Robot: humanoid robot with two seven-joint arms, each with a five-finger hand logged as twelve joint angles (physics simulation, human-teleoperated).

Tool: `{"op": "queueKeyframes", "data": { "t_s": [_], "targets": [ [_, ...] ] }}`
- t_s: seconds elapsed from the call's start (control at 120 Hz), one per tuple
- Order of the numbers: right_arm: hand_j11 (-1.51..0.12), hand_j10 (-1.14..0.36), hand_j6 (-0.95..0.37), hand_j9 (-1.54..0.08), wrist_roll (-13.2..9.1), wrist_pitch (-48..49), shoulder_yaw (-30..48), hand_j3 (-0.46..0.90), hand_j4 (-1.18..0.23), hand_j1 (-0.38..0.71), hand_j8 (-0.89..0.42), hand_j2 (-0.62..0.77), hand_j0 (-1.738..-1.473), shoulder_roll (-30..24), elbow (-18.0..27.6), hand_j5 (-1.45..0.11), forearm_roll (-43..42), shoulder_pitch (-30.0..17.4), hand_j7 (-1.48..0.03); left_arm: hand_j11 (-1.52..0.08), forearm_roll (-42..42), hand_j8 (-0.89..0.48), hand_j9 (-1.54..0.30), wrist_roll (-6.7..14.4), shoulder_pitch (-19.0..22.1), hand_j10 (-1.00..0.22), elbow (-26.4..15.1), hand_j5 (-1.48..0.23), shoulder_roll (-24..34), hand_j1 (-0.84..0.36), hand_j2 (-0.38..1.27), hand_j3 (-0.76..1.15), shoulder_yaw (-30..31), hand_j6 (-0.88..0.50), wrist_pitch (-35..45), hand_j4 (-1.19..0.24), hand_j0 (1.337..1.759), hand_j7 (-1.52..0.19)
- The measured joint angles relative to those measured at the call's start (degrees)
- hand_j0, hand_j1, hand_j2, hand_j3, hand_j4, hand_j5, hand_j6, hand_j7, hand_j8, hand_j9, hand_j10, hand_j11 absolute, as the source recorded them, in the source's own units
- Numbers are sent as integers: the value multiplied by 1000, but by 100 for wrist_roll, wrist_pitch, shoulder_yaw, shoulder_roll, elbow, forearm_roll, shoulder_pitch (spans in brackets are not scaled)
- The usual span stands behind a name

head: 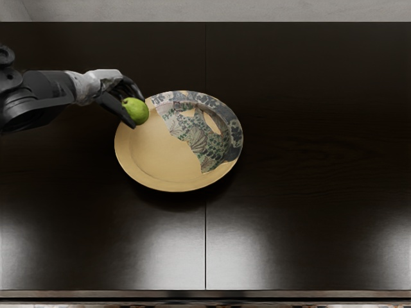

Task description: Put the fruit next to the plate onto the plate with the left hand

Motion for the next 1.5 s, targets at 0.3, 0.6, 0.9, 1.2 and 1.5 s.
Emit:
{"op": "queueKeyframes", "data": {
  "t_s": [0.3, 0.6, 0.9, 1.2, 1.5],
  "targets": [
    [0, 0, 0, 0, 0, 0, 0, 0, 0, -349, 0, 0, -1658, 0, 0, 0, 2, 0, 0, -950, 4, -459, -945, 2, 340, -699, 407, -964, -785, -375, 506, 0, -115, -389, 75, -575, 1655, -937],
    [0, 0, 0, 0, 0, 0, 0, 0, 0, -349, 0, 0, -1658, 0, 0, 0, 2, 0, 0, -933, 30, -529, -930, 8, 458, -698, 769, -942, -1088, -351, 565, 0, -140, -458, 99, -645, 1657, -922],
    [0, 0, 0, 0, 0, 0, 0, 0, 0, -349, 0, 0, -1658, 0, 0, 0, 2, 0, 0, -589, 52, -398, -588, 70, 440, -447, 824, -591, -1150, -141, 228, 0, -137, -379, 105, -435, 1658, -585],
    [0, 0, 0, 0, 0, 0, 0, 0, 0, -349, 0, 0, -1658, 0, 0, 0, 1, 0, 0, -155, 22, -108, -155, 32, -66, -119, 790, -156, -662, 219, 56, 0, -141, -104, 31, -116, 1658, -154],
    [0, 0, 0, 0, 0, 0, 0, 0, 0, -349, 0, 0, -1658, 0, 0, 0, 1, 0, 0, -36, -1905, -26, -36, -1, 41, -28, 660, -36, 1129, 319, 13, 0, -458, -25, -1810, -28, 1658, -36]
  ]
}}
